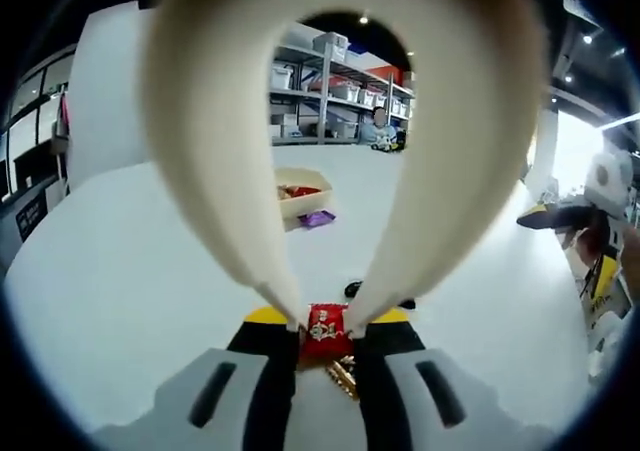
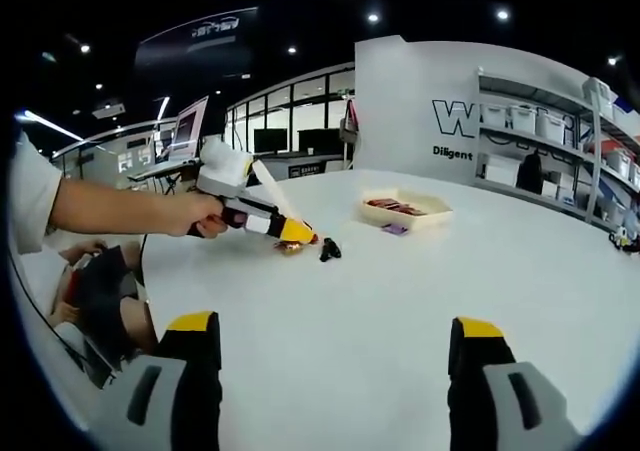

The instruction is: Place the target food into the container with the food tongs after gripping and lifting it, then release it inside without dropping or visibly crushing the food.

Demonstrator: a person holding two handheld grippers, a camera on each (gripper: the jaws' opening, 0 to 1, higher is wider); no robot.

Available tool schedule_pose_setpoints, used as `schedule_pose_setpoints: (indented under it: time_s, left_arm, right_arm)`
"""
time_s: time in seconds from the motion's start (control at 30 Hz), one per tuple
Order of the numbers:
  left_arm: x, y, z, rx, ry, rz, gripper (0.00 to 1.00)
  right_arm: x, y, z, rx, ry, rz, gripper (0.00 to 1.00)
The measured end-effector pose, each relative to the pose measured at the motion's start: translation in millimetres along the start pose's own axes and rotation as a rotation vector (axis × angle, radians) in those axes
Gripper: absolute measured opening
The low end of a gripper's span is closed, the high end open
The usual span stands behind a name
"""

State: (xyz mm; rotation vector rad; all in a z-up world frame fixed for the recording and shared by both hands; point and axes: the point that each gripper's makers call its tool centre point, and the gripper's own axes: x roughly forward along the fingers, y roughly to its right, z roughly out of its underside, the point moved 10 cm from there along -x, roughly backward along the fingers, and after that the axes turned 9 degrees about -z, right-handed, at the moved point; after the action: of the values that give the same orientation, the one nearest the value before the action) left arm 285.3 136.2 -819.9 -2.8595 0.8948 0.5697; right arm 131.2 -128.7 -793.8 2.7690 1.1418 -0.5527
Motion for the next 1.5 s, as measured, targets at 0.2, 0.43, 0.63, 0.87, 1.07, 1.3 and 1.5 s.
schedule_pose_setpoints:
  time_s: [0.2, 0.43, 0.63, 0.87, 1.07, 1.3, 1.5]
  left_arm:
    - [0, -0.7, 0.8, 0.002, 0.008, 0.001, 0.19]
    - [1, -6.0, 3.8, -0.021, 0.027, 0.003, 0.20]
    - [1, -6.8, 3.8, -0.033, 0.032, 0.007, 0.19]
    - [4, -13.9, 4.0, -0.124, 0.031, 0.012, 0.20]
    - [7, -20.5, -2.3, -0.173, 0.022, -0.003, 0.20]
    - [9, -21.8, -22.5, -0.184, 0.049, -0.001, 0.20]
    - [15, -21.1, -26.2, -0.165, 0.041, 0.000, 0.21]
  right_arm:
    - [-1, 2, -0.3, 0.006, 0.005, 0.000, 0.93]
    - [-2, 5, 0.9, 0.008, 0.004, 0.000, 0.93]
    - [-2, 8, 0.9, 0.025, 0.020, -0.009, 0.94]
    - [-3, 12, 3.6, 0.036, 0.025, -0.007, 0.94]
    - [-5, 16, 4.2, 0.041, 0.032, -0.005, 0.94]
    - [-7, 20, 6.1, 0.049, 0.036, 0.003, 0.94]
    - [-10, 20, 7.4, 0.056, 0.040, 0.006, 0.94]
